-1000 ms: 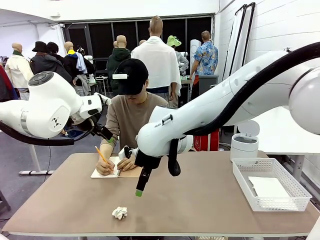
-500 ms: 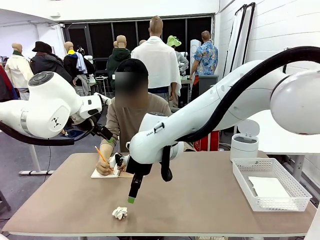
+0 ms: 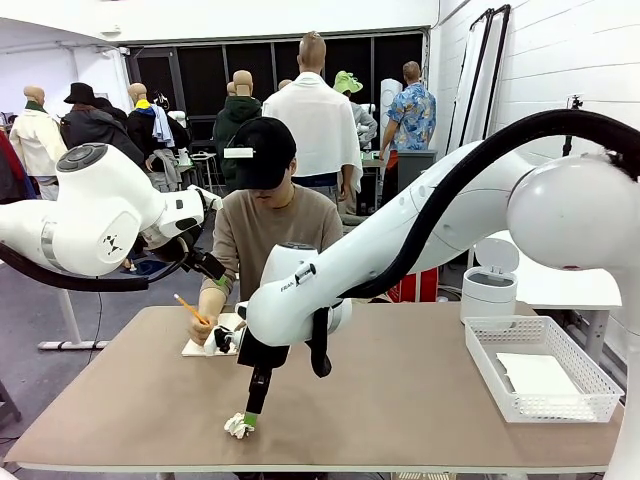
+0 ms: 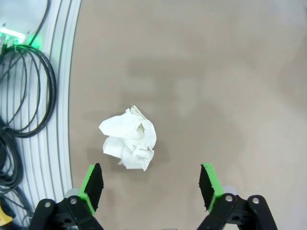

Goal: Sort the paper based on its condition.
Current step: If a person hands you a paper, place it in the Organizing basket , and if it's crumpled, put it in the Trash can.

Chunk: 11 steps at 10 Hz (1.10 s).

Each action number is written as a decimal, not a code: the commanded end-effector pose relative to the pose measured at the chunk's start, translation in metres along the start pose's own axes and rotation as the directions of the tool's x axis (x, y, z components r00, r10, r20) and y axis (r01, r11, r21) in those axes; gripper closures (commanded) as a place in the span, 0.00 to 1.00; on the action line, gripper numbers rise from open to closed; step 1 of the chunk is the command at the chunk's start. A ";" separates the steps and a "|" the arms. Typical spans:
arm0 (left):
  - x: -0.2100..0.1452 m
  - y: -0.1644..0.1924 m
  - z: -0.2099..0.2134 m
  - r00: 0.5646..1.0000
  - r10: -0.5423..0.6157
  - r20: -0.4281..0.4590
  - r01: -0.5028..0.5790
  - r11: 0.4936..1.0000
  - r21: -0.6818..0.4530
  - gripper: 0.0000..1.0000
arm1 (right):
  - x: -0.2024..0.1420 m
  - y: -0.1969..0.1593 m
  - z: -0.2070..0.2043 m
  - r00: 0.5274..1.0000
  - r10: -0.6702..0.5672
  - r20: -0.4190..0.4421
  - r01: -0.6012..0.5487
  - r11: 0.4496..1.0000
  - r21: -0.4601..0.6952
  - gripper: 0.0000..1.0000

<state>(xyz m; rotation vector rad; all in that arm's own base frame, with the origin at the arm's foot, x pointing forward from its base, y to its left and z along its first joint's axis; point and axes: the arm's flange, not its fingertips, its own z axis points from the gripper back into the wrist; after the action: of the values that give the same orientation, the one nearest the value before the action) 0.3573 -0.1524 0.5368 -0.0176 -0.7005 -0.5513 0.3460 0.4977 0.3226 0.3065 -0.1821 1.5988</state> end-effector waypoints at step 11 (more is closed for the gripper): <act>0.000 0.001 0.000 1.000 -0.003 0.000 0.003 1.000 0.000 0.00 | 0.027 -0.012 -0.034 0.998 0.034 -0.058 -0.030 0.997 0.075 0.00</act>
<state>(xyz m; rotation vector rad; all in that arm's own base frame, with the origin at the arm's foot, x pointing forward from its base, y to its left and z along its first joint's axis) 0.3573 -0.1523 0.5368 -0.0176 -0.7005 -0.5513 0.3530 0.5255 0.2965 0.3379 -0.1000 1.6439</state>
